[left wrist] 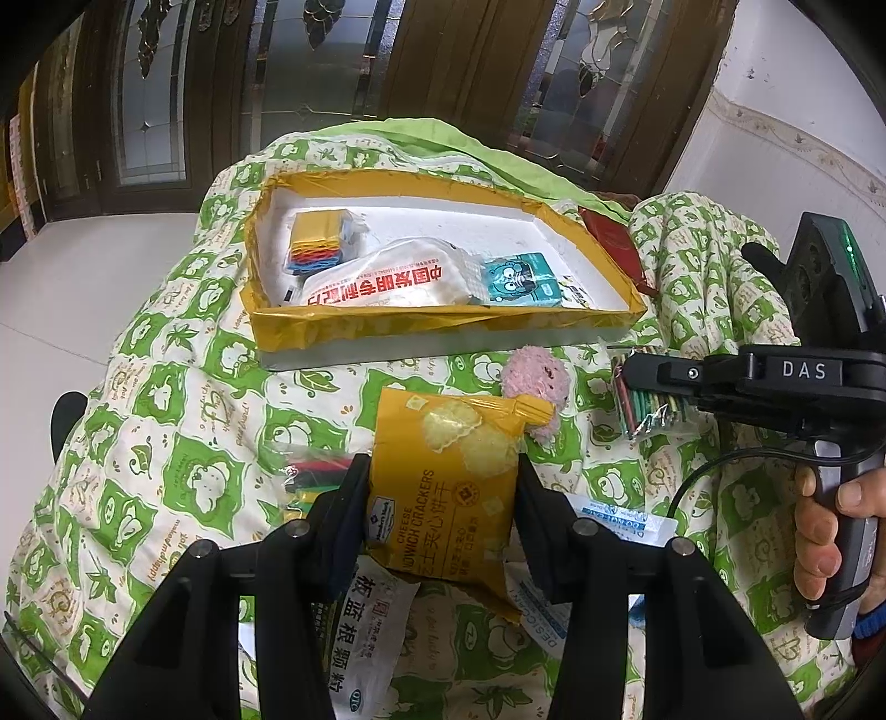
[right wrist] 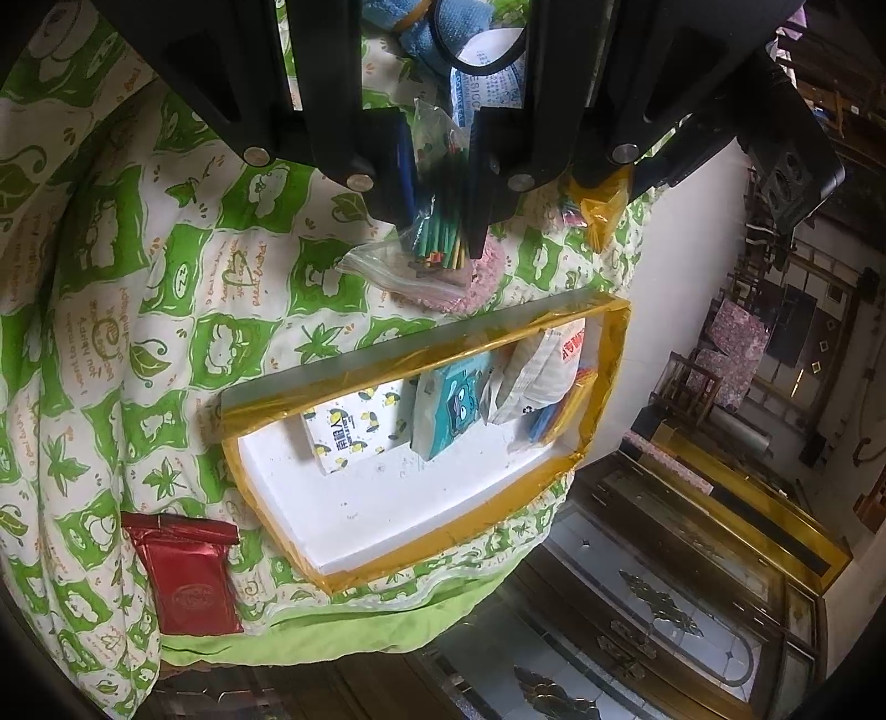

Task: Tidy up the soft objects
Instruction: 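Lift the cracker bag and green-stick bag above the pile with both tools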

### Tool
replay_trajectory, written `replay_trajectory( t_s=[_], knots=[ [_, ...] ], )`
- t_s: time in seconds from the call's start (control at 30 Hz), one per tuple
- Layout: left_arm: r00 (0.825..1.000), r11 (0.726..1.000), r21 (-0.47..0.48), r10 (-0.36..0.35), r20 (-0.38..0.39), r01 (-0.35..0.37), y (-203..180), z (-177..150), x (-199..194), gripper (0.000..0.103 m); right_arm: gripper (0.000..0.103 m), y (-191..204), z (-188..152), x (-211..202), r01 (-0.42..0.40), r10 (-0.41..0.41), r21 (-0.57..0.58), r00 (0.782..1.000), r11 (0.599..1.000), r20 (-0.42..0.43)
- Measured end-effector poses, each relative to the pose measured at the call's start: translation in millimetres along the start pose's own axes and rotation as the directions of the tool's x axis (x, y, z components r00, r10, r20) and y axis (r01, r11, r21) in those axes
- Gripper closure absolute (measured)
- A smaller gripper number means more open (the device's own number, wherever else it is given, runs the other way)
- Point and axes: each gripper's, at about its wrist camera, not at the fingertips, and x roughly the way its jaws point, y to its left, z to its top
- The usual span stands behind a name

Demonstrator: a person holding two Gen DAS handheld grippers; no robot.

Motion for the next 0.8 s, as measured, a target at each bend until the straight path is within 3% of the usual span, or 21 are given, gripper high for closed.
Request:
replay_trajectory(
  t_s=[0.8],
  knots=[
    [0.999,1.0,-0.01,0.002,0.032,-0.002,1,15,-6,0.055,0.087,3,8,-11,-0.005,0.005,-0.016,1.0,1.0,0.028]
  ],
)
